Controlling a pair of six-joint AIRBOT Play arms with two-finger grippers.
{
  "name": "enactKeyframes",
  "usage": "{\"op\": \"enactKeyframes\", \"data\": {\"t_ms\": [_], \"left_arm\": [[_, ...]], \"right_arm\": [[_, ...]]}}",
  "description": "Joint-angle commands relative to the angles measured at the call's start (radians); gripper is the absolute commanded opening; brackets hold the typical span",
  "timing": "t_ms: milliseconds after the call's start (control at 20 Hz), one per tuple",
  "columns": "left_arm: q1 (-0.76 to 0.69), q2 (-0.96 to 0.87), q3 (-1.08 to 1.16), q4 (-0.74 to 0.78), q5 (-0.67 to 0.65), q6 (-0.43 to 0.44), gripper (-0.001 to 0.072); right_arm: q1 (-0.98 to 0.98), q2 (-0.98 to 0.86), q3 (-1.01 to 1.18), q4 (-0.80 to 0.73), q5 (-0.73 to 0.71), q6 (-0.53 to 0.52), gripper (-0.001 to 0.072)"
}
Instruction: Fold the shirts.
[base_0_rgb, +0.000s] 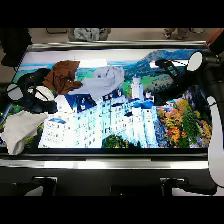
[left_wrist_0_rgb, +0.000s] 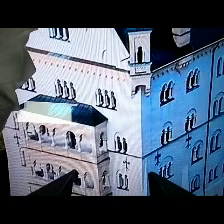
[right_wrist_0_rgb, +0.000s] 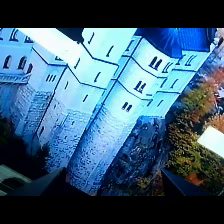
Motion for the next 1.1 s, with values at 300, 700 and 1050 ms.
{"op": "enactKeyframes", "data": {"t_ms": [300,700,1050], "left_arm": [[-0.001,0.001,0.000,0.000,0.000,0.000,0.0555],[-0.001,0.000,-0.002,-0.004,0.026,0.000,0.0555],[-0.007,-0.021,-0.003,-0.011,0.343,0.000,0.0555]], "right_arm": [[0.000,0.000,0.001,0.000,0.000,0.000,0.0683],[0.000,0.000,0.001,0.001,-0.011,0.000,0.0683],[0.000,0.000,0.001,-0.012,-0.129,-0.001,0.0684]]}}
